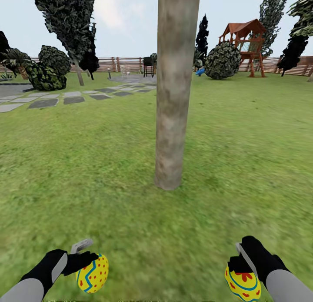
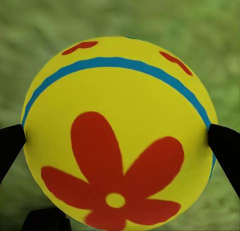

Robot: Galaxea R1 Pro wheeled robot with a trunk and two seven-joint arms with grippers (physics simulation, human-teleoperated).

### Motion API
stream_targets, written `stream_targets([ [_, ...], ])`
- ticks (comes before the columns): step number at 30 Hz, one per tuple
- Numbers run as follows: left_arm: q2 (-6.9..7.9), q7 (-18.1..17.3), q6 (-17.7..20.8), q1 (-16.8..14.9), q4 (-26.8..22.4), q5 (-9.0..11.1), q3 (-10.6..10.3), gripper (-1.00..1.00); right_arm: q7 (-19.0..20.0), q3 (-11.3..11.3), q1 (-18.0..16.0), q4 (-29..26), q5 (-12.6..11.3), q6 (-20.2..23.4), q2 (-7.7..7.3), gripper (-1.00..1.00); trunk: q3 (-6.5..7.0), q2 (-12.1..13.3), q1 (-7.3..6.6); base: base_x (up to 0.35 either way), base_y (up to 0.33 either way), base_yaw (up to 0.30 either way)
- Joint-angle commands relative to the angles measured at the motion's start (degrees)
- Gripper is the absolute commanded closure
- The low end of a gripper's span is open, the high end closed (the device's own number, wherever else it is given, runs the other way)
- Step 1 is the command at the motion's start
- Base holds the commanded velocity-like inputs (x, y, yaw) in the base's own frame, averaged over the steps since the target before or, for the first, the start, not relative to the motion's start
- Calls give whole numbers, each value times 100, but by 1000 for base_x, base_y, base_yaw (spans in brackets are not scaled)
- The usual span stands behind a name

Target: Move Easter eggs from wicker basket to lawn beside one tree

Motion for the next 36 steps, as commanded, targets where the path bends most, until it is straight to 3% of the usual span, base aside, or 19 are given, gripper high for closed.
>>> stream_targets([
  [1,-10,-3,48,-2,-7,39,29,100,51,3,-1,-9,56,25,-1,100,-28,-4,1,0,0,0],
  [19,-24,5,36,-8,-7,39,29,100,51,6,0,-9,56,26,8,100,-427,-28,48,0,0,0],
  [24,-26,-6,-32,-2,-7,39,46,100,51,6,-2,-9,56,25,8,100,-427,-28,48,29,5,0],
  [36,-41,-3,-42,-5,-8,39,21,100,51,6,-1,-9,59,25,8,100,-427,-28,48,317,7,0],
])
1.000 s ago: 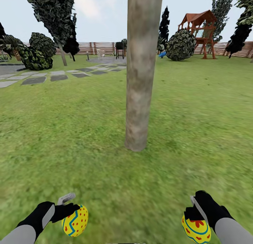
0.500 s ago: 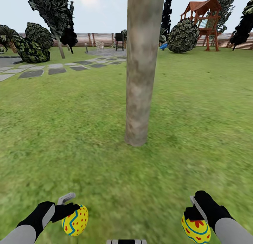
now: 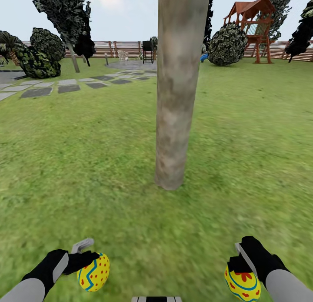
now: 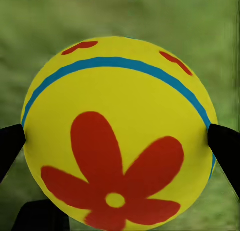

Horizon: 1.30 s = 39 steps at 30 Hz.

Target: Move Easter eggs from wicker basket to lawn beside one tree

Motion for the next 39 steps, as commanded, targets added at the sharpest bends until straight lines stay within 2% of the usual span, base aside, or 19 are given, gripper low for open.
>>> stream_targets([
  [1,-2,-4,48,1,-7,39,29,100,51,2,0,-8,53,25,1,100,-5,-2,2,330,0,0],
  [23,-11,-4,45,2,-7,39,29,100,51,2,-2,-8,53,25,10,100,-5,-2,2,328,0,0],
  [28,-11,33,50,2,-12,39,45,100,51,2,1,-8,53,25,-1,100,-5,-2,2,46,0,0],
  [39,-11,49,52,-2,-13,40,48,100,51,2,0,-8,53,25,-2,100,-249,-16,31,0,0,0],
])
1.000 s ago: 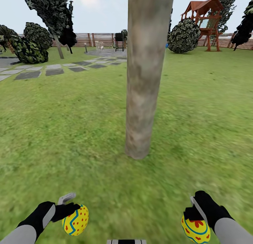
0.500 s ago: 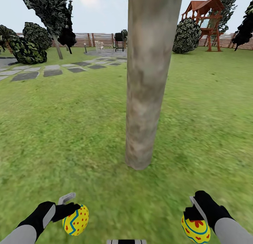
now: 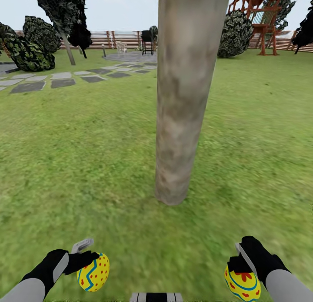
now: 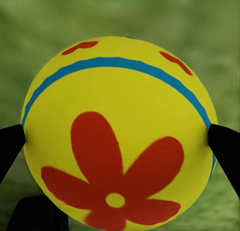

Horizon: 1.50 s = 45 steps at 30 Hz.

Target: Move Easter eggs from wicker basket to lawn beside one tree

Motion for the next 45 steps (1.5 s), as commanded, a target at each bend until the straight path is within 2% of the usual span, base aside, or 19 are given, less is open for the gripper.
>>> stream_targets([
  [1,-2,-5,51,-4,-5,39,29,100,51,2,-1,-9,55,25,-2,100,-27,-4,1,0,0,0],
  [39,-8,-13,74,2,-2,55,37,100,51,2,-1,-9,55,25,28,100,-869,-54,99,0,0,0],
  [45,-11,-13,64,-1,-2,56,37,100,51,2,-2,-9,55,25,32,100,-869,-54,99,0,0,0],
])
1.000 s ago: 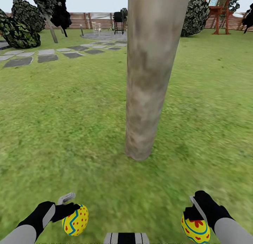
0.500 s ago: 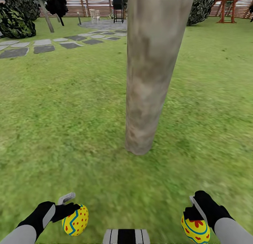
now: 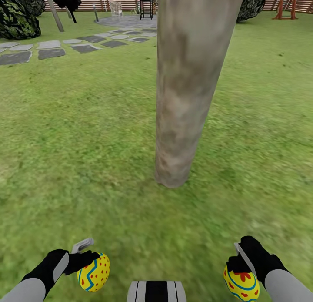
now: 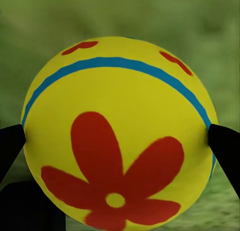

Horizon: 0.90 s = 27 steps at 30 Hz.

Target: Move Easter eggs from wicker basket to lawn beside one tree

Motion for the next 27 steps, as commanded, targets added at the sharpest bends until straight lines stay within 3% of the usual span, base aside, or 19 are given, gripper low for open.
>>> stream_targets([
  [1,-3,-4,43,0,-8,18,30,100,51,2,-2,-9,55,25,-1,100,-4,-1,0,0,0,0],
  [4,-3,-12,38,4,-8,18,30,100,51,2,-2,-5,55,25,-1,100,-4,-1,0,0,0,0],
  [5,-3,-13,36,2,-8,18,30,-100,51,2,-2,-3,55,25,-1,100,-4,-1,0,0,0,0],
  [17,-3,-13,43,5,-6,18,30,-100,51,2,-1,0,55,18,-8,100,-4,-1,0,0,0,0],
  [18,-3,-13,43,4,-4,18,30,-100,51,2,-1,0,55,17,-9,-100,-4,-1,0,0,0,0],
  [27,-98,-5,35,4,1,18,30,-100,51,2,-2,0,55,19,-11,-100,-4,-1,0,0,0,0],
])
